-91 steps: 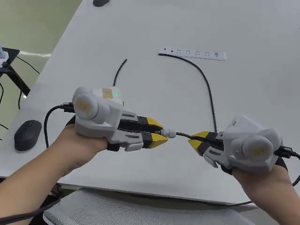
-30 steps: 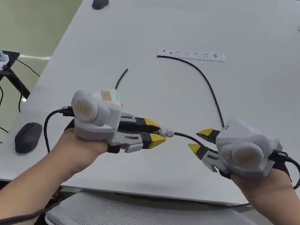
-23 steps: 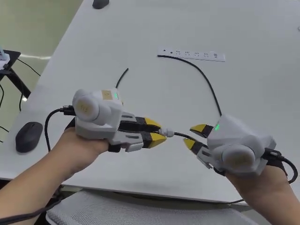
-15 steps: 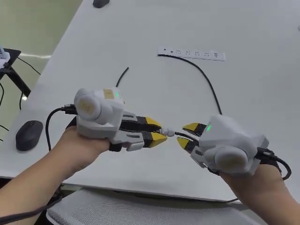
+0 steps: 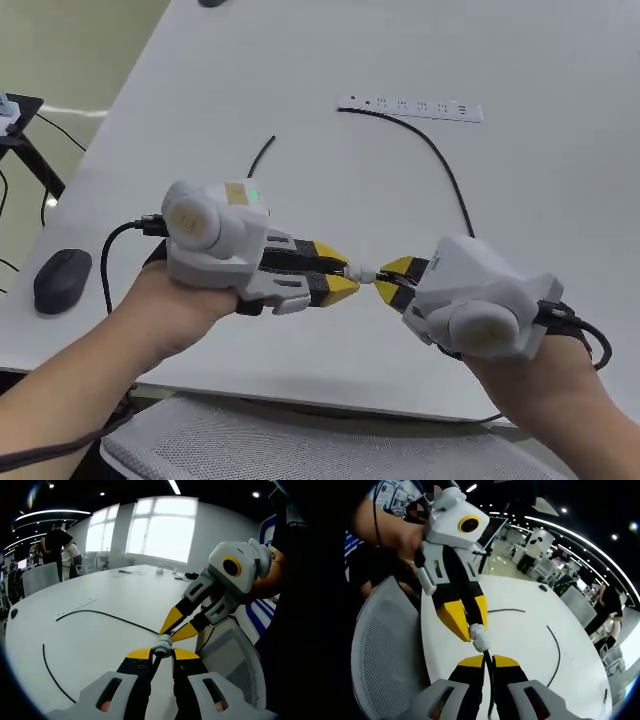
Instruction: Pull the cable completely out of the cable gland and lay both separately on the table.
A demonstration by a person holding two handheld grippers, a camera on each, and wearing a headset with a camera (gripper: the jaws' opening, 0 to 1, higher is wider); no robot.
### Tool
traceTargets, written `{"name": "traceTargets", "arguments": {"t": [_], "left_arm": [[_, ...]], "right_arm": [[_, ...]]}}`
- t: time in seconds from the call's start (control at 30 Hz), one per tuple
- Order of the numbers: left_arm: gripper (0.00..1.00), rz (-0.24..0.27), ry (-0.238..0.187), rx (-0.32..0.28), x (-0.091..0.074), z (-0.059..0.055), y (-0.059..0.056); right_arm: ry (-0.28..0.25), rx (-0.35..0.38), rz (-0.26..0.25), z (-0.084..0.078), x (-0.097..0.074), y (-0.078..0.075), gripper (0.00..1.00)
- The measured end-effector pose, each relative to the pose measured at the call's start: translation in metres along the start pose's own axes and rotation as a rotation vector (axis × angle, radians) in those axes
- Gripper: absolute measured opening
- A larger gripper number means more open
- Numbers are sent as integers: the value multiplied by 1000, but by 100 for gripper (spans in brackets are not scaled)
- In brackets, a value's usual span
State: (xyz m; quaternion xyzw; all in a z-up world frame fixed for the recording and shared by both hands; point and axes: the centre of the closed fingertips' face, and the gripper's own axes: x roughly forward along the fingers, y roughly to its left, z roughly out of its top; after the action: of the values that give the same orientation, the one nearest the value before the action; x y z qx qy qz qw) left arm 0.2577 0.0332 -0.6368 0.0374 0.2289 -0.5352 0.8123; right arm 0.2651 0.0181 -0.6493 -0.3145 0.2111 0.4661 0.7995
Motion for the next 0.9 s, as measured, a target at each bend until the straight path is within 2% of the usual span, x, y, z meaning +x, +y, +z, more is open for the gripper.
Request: {"name": "traceTargets", "arguments": {"t": [0.2,0.43,0.73,0.9], "left_arm": [[14,0,-2,6,0,1,1],[14,5,-1,0,0,0,2],[14,19,-14,-21,-5,0,7],[14,23,-15,-30,-4,1,8]], "right_arm": [[-10,61,4,0,1,-1,0],[-10,73,4,-1,2,1,0],[7,141,-19,-13,1,-9,0],[14,209,-34,-23,1,-13,0]]}}
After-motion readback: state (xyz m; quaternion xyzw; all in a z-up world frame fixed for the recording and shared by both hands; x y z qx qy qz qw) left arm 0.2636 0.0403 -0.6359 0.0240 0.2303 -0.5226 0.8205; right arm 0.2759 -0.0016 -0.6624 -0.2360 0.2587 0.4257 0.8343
